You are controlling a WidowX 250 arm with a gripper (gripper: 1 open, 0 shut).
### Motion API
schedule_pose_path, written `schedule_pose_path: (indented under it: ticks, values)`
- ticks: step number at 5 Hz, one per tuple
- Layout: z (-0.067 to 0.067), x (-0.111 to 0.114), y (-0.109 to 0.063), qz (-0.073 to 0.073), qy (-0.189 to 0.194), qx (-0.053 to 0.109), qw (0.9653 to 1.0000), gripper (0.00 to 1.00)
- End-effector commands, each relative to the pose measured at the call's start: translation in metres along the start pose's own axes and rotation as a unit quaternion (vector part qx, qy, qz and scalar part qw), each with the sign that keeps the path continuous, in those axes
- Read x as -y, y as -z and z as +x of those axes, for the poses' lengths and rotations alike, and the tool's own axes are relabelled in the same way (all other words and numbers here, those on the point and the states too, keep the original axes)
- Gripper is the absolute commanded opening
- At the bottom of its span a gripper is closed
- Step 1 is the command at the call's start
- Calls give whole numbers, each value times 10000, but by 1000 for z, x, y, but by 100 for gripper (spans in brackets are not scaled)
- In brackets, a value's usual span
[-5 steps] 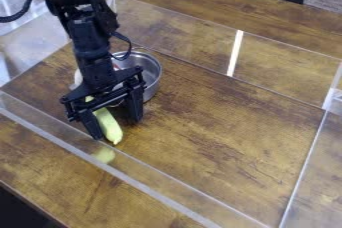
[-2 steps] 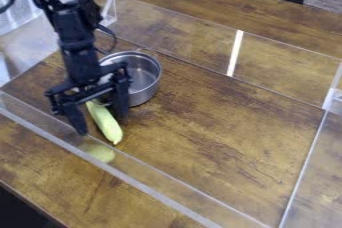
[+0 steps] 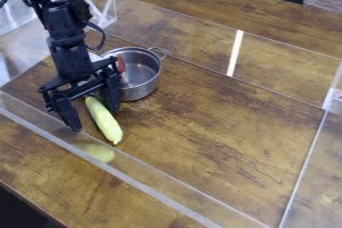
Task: Move the green spoon to the right
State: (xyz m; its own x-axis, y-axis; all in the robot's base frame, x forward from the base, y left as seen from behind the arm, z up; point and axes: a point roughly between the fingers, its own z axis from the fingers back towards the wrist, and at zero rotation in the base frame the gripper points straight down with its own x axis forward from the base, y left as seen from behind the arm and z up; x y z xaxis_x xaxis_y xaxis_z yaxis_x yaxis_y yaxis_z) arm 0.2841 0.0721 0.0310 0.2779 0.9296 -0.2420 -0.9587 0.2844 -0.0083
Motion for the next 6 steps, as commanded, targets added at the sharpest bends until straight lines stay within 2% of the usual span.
schedule_pose_path:
  ticks: [1,2,3,4,6]
  values:
    - [-5,3,-4,-86,-70,96,9999,0]
    - [-12,3,0,-18,-34,93,9999,100]
    - [-18,8,0,-7,23,123,9999,0]
    - [-28,16,-3,-7,143,145,9998,0]
    - [-44,28,-40,-50,816,112,9966,0]
